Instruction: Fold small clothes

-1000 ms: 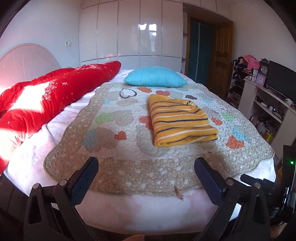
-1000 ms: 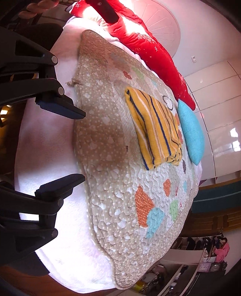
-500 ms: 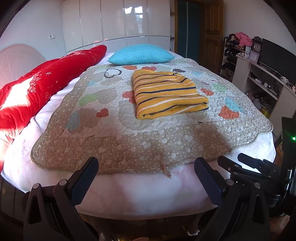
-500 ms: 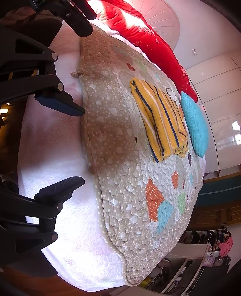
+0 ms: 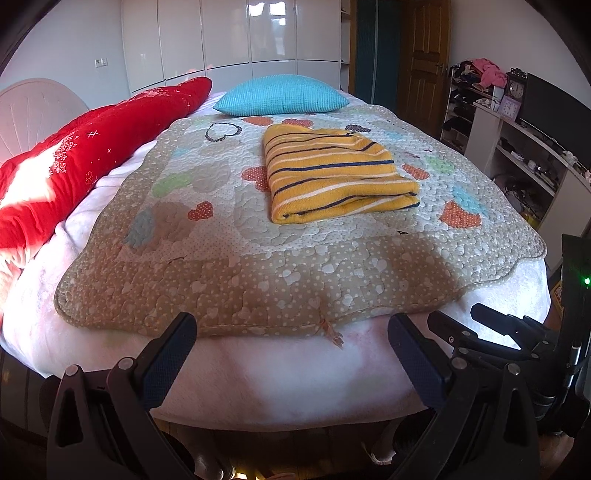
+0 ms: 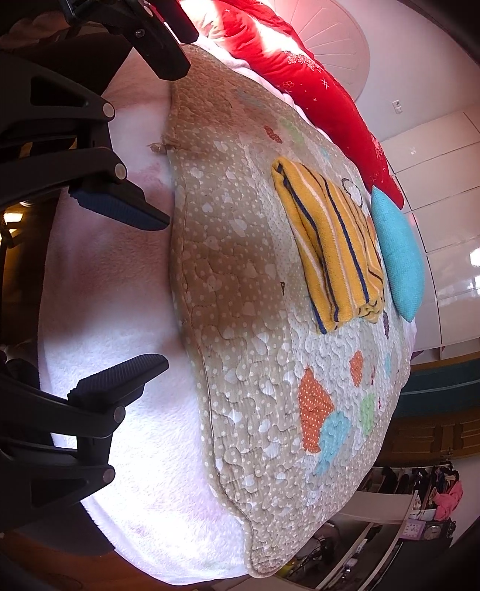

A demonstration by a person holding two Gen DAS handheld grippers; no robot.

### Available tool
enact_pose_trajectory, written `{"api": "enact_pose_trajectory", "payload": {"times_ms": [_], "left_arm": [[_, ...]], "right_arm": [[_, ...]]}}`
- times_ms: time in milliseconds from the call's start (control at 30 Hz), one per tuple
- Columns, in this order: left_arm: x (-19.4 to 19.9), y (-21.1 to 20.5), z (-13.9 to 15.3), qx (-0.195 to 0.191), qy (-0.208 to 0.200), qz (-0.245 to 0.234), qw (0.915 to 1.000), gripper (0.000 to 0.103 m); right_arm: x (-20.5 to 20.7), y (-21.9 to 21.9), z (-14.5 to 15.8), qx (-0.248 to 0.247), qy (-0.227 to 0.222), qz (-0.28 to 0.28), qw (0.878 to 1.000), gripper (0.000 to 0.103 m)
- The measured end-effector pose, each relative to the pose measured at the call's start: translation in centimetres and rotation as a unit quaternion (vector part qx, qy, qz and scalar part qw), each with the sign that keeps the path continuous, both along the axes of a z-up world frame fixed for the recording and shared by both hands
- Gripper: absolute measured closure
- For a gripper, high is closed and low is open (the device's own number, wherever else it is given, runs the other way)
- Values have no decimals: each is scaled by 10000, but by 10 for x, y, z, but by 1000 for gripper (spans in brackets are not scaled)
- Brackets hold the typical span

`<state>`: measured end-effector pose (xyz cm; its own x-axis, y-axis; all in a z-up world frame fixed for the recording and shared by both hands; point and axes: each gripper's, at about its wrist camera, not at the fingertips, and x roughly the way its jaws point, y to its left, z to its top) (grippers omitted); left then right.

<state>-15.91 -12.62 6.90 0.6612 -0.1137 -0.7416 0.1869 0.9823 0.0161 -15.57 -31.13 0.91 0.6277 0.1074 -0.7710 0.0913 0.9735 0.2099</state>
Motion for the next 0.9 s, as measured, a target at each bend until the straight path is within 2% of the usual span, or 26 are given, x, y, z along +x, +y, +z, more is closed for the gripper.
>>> {"api": "enact_pose_trajectory", "payload": {"times_ms": [367,900], "left_arm": [[3,1,-7,-37,166,2,9999,0],[6,3,-14,-123,338,18,9994,0]], "right_arm": [[2,7,6,-413,-138,60,9990,28],[6,12,2,-571,-59,152,9982,27]]}}
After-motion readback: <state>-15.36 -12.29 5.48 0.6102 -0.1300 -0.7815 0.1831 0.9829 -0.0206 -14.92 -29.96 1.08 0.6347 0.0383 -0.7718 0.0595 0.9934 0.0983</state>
